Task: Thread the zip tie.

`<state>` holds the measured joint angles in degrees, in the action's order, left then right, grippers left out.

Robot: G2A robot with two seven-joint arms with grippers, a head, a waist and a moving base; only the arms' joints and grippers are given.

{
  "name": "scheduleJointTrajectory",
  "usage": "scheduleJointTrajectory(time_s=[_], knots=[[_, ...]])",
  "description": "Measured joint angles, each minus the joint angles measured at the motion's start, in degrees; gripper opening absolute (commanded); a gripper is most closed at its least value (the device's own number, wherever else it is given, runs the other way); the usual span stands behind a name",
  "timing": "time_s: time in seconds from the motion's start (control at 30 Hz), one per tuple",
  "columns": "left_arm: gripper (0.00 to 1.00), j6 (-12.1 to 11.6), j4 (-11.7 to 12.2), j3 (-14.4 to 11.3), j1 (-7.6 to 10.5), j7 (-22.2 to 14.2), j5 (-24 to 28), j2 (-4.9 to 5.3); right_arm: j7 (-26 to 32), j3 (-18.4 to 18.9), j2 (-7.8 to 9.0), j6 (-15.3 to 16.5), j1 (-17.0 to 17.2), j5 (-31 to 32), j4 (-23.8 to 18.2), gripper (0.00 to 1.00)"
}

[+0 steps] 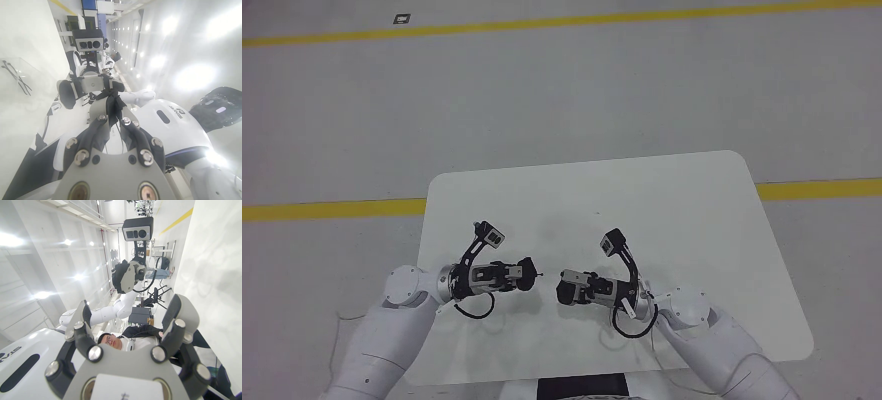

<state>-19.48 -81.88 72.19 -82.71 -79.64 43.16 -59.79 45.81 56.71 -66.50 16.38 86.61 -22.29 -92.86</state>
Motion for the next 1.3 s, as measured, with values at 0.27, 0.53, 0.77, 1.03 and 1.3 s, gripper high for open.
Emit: scheduleJointTrajectory(time_s=[0.27,0.53,0.77,1.03,1.3], knots=[[0.0,0.0,0.0,0.0,0.0,0.0,0.0,0.0,-1.4,5.9,2.34,-8.7,3.3,15.7,-8.8,1.0],[0.0,0.0,0.0,0.0,0.0,0.0,0.0,0.0,1.8,8.6,4.14,-18.8,6.0,31.1,-18.1,1.0],[0.0,0.0,0.0,0.0,0.0,0.0,0.0,0.0,5.9,6.7,4.56,-23.9,5.4,37.3,-19.9,1.0],[0.0,0.0,0.0,0.0,0.0,0.0,0.0,0.0,5.2,6.4,4.65,-24.4,5.3,39.1,-20.0,1.0],[0.0,0.0,0.0,0.0,0.0,0.0,0.0,0.0,7.3,3.0,4.94,-35.7,4.4,51.9,-23.9,1.0]])
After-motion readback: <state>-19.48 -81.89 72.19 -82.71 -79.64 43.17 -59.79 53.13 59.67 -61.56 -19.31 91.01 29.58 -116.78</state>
